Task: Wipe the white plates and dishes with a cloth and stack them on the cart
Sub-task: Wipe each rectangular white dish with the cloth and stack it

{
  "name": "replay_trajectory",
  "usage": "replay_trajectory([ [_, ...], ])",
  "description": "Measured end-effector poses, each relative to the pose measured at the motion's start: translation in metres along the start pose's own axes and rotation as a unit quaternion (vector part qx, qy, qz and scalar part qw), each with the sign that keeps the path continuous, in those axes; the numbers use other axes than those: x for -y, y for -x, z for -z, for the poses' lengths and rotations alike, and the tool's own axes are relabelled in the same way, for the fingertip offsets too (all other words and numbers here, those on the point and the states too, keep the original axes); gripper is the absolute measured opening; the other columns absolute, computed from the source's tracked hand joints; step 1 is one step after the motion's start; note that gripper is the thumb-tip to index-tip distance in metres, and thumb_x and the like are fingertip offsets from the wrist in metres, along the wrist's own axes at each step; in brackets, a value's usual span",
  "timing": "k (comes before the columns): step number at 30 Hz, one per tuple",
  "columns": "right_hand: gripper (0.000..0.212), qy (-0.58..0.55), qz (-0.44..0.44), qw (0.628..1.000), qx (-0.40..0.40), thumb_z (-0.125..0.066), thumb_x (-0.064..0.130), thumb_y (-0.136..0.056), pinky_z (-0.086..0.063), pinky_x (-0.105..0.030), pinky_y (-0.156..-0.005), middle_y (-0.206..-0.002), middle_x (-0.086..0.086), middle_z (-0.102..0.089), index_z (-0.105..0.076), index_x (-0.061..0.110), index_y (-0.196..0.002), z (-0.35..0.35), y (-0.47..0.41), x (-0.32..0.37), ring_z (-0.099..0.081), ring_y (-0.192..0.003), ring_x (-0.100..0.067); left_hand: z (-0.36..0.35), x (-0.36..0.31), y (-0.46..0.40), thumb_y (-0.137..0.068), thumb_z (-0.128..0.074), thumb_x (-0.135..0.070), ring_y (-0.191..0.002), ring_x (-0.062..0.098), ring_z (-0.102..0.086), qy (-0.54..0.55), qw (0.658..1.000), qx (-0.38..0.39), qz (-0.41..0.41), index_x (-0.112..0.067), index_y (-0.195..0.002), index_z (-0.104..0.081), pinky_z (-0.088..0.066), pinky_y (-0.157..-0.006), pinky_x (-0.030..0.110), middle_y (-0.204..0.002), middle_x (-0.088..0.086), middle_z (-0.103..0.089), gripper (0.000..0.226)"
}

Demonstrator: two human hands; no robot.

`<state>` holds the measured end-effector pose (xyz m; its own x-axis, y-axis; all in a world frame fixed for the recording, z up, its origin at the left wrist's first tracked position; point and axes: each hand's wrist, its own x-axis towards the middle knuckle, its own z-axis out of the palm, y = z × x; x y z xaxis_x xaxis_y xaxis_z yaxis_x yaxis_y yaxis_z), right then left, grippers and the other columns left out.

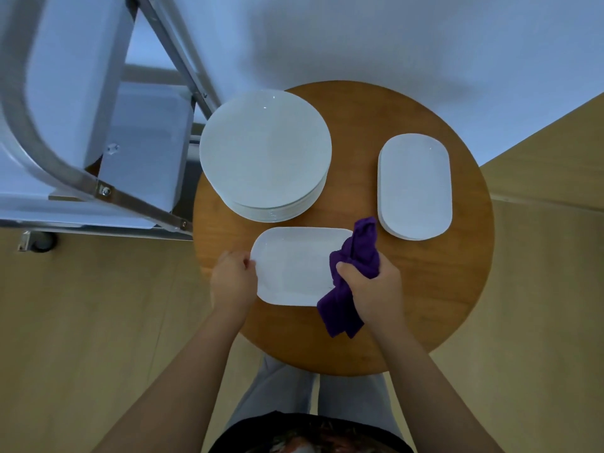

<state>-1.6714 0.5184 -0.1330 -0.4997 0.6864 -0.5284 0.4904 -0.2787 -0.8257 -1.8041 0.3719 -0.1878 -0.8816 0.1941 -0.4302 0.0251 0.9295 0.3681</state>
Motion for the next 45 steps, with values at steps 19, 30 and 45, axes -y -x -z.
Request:
replay_trajectory([
  [19,0.052,0.055,0.102,0.987,0.114,-0.061,0.023,-0.069,-0.05,-0.02,-0.087,-0.108,0.022,-0.05,-0.039,0.042,-0.113,-0.051,0.023,-0.003,-0.054,-0.102,-0.005,0.014,-0.03,0.021,-0.09,-0.031,-0.065,-0.105,0.031,-0.061,0.467,0.838,0.183,0.213,-0.014,-0.12,-0.057,-0.049,-0.095,0.05,-0.113,0.012,-0.064,0.065],
  [30,0.055,0.318,0.275,0.89,0.179,-0.008,0.045,-0.095,0.02,-0.022,-0.109,-0.154,0.018,-0.002,-0.014,0.032,-0.148,-0.086,0.03,0.006,0.013,-0.137,-0.001,0.01,-0.014,0.047,-0.102,-0.023,-0.024,-0.067,-0.003,-0.068,0.629,0.739,0.202,0.134,-0.029,-0.093,-0.052,-0.052,-0.053,0.015,-0.076,-0.015,-0.07,0.03],
  [45,0.066,0.428,0.229,0.873,-0.05,-0.036,0.057,-0.086,-0.016,-0.049,-0.113,-0.149,-0.006,-0.032,-0.029,0.027,-0.145,-0.028,-0.023,0.024,-0.027,-0.134,-0.035,0.052,-0.031,0.056,-0.037,-0.052,-0.086,-0.095,0.027,-0.069,0.6,0.776,0.097,0.168,-0.019,-0.112,-0.063,-0.056,-0.082,0.045,-0.103,0.007,-0.072,0.101],
])
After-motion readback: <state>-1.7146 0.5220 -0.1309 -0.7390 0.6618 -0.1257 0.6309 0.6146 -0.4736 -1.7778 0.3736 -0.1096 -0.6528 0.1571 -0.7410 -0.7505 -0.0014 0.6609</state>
